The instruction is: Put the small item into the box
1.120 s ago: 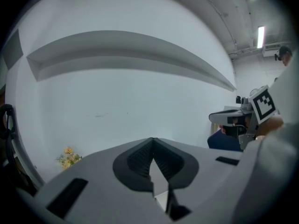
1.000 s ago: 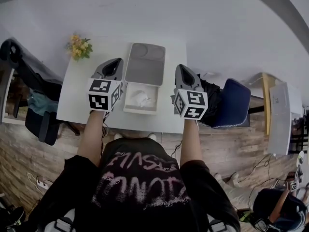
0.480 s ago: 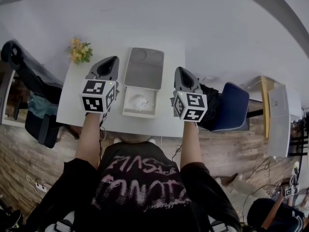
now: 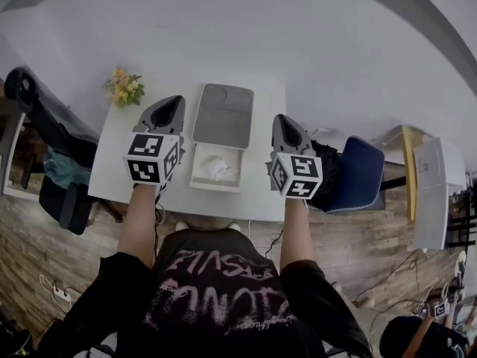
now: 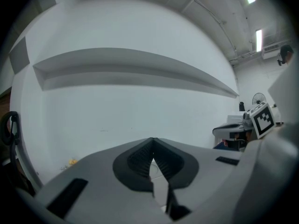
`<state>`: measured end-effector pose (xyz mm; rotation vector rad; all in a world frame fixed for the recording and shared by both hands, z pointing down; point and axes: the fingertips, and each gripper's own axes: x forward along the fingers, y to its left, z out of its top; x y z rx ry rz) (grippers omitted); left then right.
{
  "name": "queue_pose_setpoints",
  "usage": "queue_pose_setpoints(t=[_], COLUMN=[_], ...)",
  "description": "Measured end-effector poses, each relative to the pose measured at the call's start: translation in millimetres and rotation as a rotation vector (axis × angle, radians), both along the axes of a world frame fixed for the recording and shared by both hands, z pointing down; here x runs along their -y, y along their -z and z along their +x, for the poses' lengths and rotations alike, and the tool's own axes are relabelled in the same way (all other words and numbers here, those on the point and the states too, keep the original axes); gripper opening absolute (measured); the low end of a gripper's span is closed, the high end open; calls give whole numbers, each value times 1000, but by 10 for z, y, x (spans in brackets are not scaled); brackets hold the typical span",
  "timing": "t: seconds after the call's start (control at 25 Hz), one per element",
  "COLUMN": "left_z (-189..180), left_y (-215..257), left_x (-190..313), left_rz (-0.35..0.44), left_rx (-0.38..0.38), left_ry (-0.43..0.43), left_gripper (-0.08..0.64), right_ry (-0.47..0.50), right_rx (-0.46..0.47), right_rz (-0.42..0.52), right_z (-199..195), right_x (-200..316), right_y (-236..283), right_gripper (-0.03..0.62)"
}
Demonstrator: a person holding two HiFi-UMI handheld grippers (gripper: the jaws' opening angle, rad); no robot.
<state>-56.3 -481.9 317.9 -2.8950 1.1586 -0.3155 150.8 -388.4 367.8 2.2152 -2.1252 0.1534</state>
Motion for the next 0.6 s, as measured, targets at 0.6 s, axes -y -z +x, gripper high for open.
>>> queue_pose_setpoints(t=[0.6], left_z=[-74], left_y=[-29], left_x=[-22], left_rz=[-8], left_rx=[-1], left_ry=[1], left_gripper=[2], right_ry=[6], right_rx=[-3], right_rz=[7], right_z=[-23], right_x=[30], right_y=[57], right_gripper=[8])
